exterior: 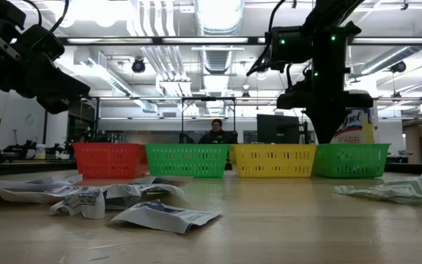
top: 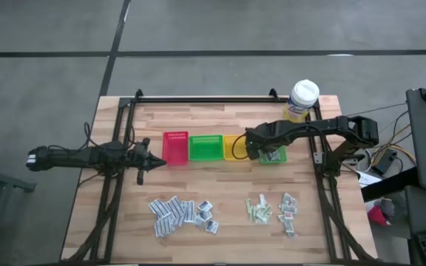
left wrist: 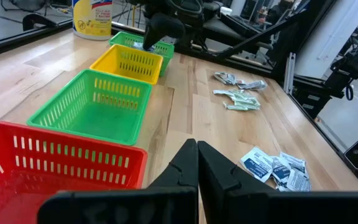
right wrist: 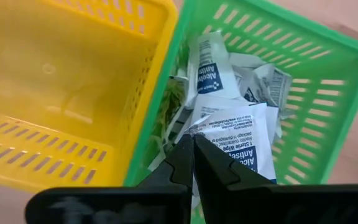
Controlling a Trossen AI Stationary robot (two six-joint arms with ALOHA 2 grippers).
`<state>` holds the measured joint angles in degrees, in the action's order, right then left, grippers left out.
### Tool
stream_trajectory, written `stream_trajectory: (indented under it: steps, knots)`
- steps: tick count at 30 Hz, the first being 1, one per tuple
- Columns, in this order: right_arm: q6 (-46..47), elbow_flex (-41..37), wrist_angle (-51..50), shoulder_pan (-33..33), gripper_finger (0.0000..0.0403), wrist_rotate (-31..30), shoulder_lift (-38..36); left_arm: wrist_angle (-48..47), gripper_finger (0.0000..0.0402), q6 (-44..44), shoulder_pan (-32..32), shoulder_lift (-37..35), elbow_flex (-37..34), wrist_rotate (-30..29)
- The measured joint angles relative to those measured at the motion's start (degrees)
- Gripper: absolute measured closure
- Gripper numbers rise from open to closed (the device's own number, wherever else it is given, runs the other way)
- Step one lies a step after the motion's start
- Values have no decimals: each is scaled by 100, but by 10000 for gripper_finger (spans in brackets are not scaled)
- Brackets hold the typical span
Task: Pick & Place First Aid Supplies
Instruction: Put the blue alcohol pad into the right green bin
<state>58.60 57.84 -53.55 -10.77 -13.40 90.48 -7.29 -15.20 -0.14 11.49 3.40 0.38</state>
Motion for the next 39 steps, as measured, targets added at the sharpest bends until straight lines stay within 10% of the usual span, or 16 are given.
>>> stream_trajectory:
  steps: [16, 39]
  knots:
    - [-77, -34, 2, -13, 390, -13, 4, -2, 401, 0, 2, 0, -2, 0]
    - [-112, 889, -1286, 101, 280, 601, -2, 0, 401, 0, 0, 2, -2, 0]
